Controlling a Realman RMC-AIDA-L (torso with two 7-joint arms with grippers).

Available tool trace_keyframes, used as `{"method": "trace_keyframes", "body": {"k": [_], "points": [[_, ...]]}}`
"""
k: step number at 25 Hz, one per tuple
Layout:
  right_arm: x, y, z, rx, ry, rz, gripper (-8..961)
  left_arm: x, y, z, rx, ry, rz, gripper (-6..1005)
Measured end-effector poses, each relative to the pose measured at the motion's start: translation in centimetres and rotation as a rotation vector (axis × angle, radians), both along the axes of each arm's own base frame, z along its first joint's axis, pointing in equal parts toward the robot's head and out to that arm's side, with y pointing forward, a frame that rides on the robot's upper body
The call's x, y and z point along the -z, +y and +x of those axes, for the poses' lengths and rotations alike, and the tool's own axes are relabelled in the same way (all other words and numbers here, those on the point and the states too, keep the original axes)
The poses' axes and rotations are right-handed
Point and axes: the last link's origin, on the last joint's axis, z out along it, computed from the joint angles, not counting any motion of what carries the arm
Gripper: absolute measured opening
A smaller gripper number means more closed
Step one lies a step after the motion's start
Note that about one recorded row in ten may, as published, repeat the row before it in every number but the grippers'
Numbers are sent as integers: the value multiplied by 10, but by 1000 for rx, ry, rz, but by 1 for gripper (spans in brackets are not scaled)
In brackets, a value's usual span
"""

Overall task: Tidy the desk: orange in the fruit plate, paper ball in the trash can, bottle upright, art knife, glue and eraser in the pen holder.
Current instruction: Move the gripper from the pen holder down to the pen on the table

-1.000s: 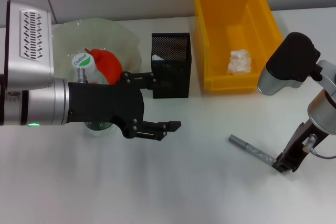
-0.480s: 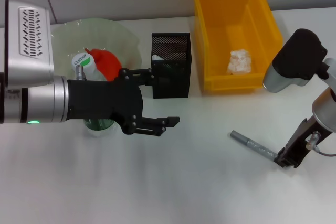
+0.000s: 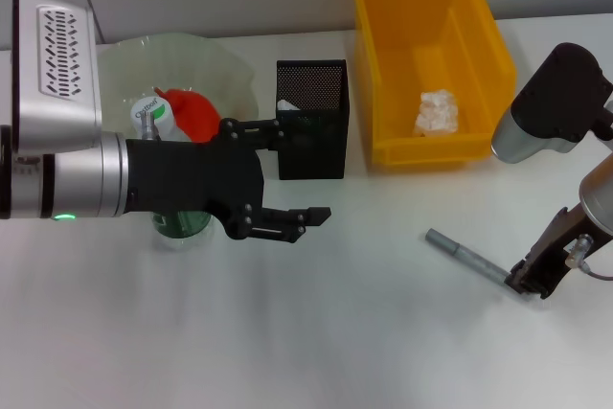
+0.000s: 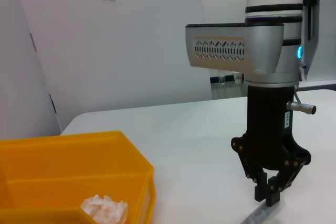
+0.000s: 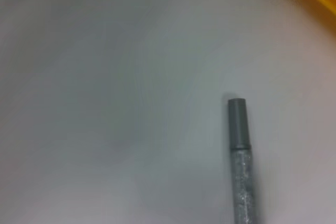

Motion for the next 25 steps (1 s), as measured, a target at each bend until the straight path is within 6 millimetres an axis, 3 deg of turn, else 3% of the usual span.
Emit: {"method": "trace_keyframes", "body": {"k": [11, 25], "points": [[-1, 2, 0, -1, 1, 7, -2, 0, 0, 1, 4, -1, -1, 812], [-3, 4, -4, -3, 7, 2, 107, 0, 1, 1, 4, 0, 0, 813]]}}
